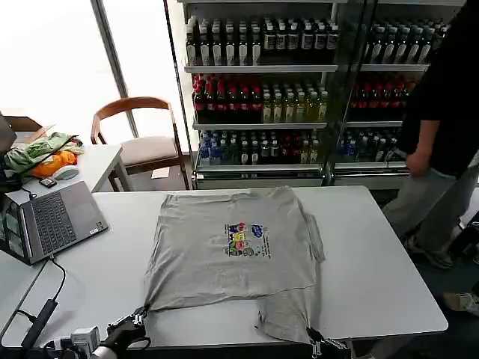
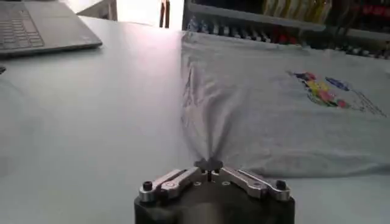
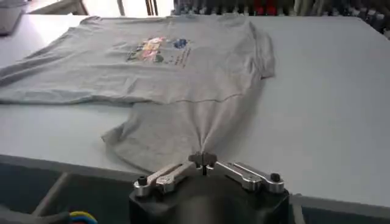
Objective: Fold and organize the clothes.
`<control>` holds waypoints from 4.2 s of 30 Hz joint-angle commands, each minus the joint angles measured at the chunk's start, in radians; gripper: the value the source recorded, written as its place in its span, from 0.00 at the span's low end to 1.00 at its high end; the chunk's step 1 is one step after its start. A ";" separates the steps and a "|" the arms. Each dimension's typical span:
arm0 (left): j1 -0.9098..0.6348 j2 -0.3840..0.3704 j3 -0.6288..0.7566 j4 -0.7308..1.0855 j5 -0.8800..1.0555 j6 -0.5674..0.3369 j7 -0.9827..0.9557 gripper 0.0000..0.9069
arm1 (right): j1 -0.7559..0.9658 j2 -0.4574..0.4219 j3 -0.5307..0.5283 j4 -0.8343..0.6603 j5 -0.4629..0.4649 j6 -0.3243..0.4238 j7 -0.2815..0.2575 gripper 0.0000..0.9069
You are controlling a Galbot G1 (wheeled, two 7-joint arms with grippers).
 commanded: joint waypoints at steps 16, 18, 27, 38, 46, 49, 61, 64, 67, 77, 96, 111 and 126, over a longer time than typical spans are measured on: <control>0.223 -0.005 -0.121 -0.173 0.001 0.000 -0.017 0.01 | -0.090 -0.066 0.052 0.076 0.028 0.112 -0.055 0.00; 0.212 0.002 -0.134 -0.173 -0.001 0.000 -0.016 0.00 | -0.070 -0.064 0.050 0.073 0.027 0.133 -0.056 0.00; 0.104 0.069 -0.142 -0.143 -0.032 -0.001 -0.012 0.01 | 0.115 -0.053 0.039 0.031 0.057 0.148 -0.046 0.00; -0.155 0.209 -0.054 0.006 -0.124 -0.001 0.000 0.01 | 0.411 -0.022 -0.044 -0.120 0.093 0.113 -0.022 0.00; -0.375 0.284 0.055 0.159 -0.199 -0.001 -0.003 0.01 | 0.605 0.055 -0.123 -0.233 0.101 0.079 0.018 0.00; -0.445 0.299 0.087 0.195 -0.232 -0.002 -0.006 0.01 | 0.671 0.071 -0.137 -0.278 0.100 0.072 0.021 0.00; -0.687 0.295 0.230 0.380 -0.250 -0.001 -0.007 0.01 | 0.897 0.142 -0.201 -0.473 0.092 0.041 0.022 0.00; -0.736 0.284 0.258 0.428 -0.250 -0.002 -0.006 0.01 | 0.953 0.159 -0.228 -0.535 0.055 0.025 0.018 0.00; -0.768 0.269 0.282 0.478 -0.236 -0.002 -0.009 0.43 | 0.998 0.174 -0.261 -0.606 0.006 0.022 0.024 0.97; -0.740 0.251 0.271 0.507 -0.186 -0.001 0.019 1.00 | 1.053 0.213 -0.303 -0.716 -0.037 0.004 0.006 1.00; -0.495 0.290 0.089 0.293 -0.175 -0.002 -0.003 1.00 | 0.856 0.151 -0.216 -0.530 0.007 0.038 0.027 1.00; -0.366 0.199 0.109 0.282 -0.122 -0.001 -0.010 1.00 | 0.632 0.117 -0.168 -0.407 0.022 0.005 0.092 1.00; -0.360 0.177 0.115 0.290 -0.124 -0.001 -0.012 0.34 | 0.542 0.102 -0.122 -0.383 0.096 -0.014 0.180 0.00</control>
